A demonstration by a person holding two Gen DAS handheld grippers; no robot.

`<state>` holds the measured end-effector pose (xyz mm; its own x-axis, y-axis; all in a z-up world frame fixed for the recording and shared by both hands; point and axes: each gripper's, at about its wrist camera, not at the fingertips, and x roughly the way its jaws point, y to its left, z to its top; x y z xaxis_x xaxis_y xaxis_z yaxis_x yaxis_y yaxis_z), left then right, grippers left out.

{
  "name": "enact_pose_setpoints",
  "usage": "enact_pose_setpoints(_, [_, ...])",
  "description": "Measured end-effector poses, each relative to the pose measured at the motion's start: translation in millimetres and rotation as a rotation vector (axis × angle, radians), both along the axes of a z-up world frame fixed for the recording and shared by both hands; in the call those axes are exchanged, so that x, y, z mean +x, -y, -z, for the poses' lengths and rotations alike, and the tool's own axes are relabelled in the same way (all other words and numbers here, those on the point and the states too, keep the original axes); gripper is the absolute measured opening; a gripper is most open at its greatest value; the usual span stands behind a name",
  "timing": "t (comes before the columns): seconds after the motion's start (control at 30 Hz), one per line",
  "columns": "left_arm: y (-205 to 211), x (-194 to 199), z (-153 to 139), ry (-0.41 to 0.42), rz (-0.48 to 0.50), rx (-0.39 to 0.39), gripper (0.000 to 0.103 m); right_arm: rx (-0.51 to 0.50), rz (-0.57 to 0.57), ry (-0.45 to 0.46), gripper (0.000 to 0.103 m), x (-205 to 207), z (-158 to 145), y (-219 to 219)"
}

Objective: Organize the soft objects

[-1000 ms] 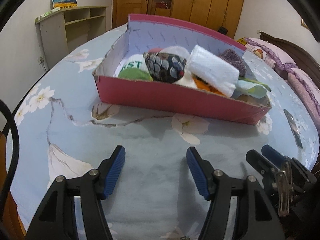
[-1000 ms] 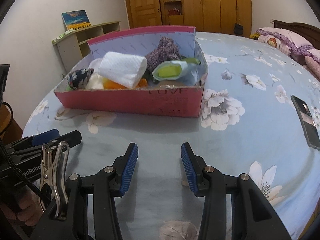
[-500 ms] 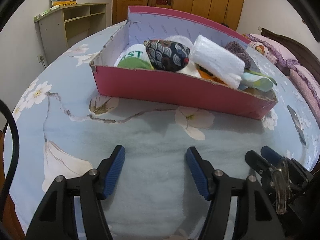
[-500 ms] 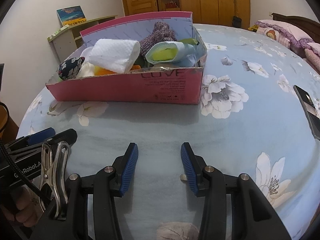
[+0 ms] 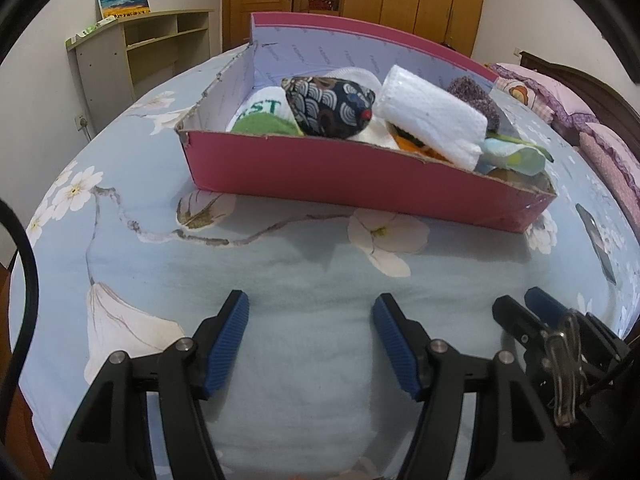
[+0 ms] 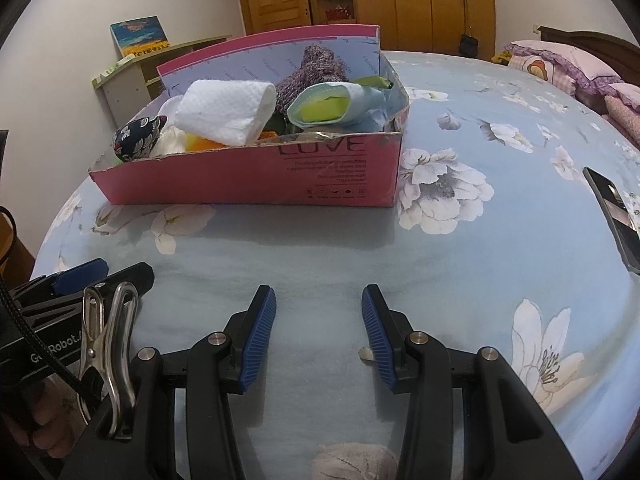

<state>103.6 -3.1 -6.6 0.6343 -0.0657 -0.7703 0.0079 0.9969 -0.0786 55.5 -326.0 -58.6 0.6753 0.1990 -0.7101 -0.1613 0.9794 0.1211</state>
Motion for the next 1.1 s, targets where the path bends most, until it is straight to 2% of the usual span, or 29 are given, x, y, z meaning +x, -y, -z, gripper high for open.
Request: enact_pose_setpoints(1.1, [4.8, -4.1, -0.2, 0.013, 0.001, 0.010, 0.070, -0.007, 0.005, 0.005, 0.046, -1.5, 0.4, -1.1])
